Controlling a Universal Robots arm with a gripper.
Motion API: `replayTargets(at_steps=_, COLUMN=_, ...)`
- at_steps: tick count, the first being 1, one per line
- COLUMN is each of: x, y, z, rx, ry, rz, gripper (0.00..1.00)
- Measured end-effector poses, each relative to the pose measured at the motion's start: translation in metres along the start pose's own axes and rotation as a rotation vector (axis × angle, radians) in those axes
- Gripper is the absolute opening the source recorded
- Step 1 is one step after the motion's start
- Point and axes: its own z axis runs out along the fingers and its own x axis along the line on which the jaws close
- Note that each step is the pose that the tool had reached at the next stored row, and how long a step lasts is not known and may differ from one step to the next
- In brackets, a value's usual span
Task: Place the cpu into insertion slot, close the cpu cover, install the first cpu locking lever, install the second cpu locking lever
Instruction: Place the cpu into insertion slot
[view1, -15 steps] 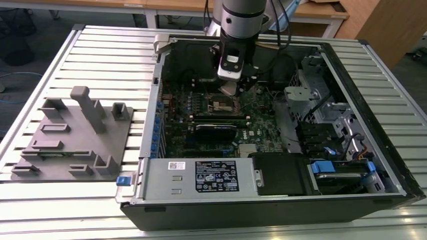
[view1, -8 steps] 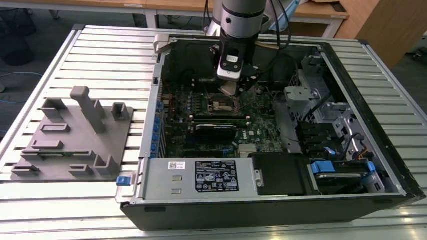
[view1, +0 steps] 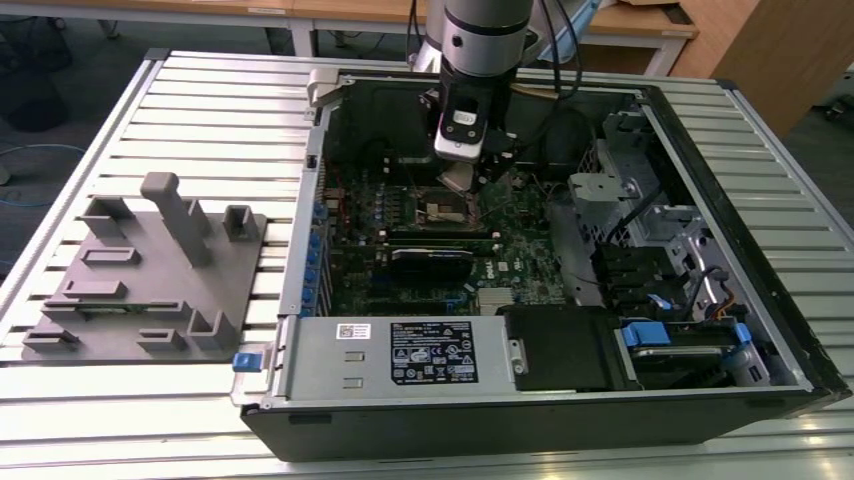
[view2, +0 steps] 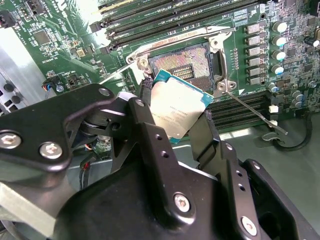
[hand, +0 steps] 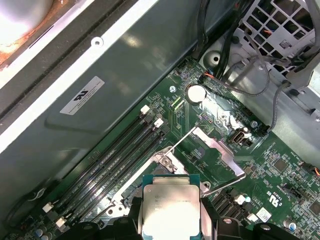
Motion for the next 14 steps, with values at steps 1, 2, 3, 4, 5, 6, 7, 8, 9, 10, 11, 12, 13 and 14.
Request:
replayTargets(at_steps=1, x=0.0, y=0.0, z=0.0, rx=0.0, ry=0.0, rz=0.0, gripper=0.54)
replayTargets(at_steps=2, x=0.0, y=0.0, z=0.0, rx=0.0, ry=0.0, rz=0.0, gripper=0.54)
replayTargets(at_steps=3, x=0.0, y=0.0, z=0.0, rx=0.0001, ry=0.0, rz=0.0, gripper=0.54)
replayTargets(at_steps=4, x=0.0, y=0.0, z=0.0, rx=-0.0001, ry=-0.0005, rz=0.006, gripper=0.54)
replayTargets(at_steps=5, x=0.0, y=0.0, z=0.0002, rx=-0.0007, ry=-0.0028, rz=0.033, gripper=0.54)
replayTargets(at_steps=6, x=0.0, y=0.0, z=0.0003, rx=-0.001, ry=-0.0042, rz=0.048, gripper=0.54)
replayTargets(at_steps=7, x=0.0, y=0.0, z=0.0004, rx=-0.0013, ry=-0.0059, rz=0.067, gripper=0.54)
replayTargets(at_steps=8, x=0.0, y=-0.0001, z=0.0004, rx=-0.0016, ry=-0.0075, rz=0.085, gripper=0.54)
replayTargets(at_steps=9, x=0.0, y=-0.0001, z=0.0006, rx=-0.0019, ry=-0.009, rz=0.103, gripper=0.54)
replayTargets(at_steps=10, x=0.0, y=-0.0001, z=0.0007, rx=-0.0024, ry=-0.0106, rz=0.12, gripper=0.54)
replayTargets(at_steps=11, x=0.0, y=-0.0001, z=0.0008, rx=-0.0026, ry=-0.0122, rz=0.138, gripper=0.54)
replayTargets(at_steps=12, x=0.0, y=-0.0001, z=0.0009, rx=-0.003, ry=-0.0137, rz=0.156, gripper=0.54)
replayTargets(at_steps=13, x=0.0, y=-0.0001, z=0.001, rx=-0.0034, ry=-0.0154, rz=0.175, gripper=0.54)
replayTargets(at_steps=14, x=0.0, y=-0.0001, z=0.001, rx=-0.0037, ry=-0.017, rz=0.193, gripper=0.54)
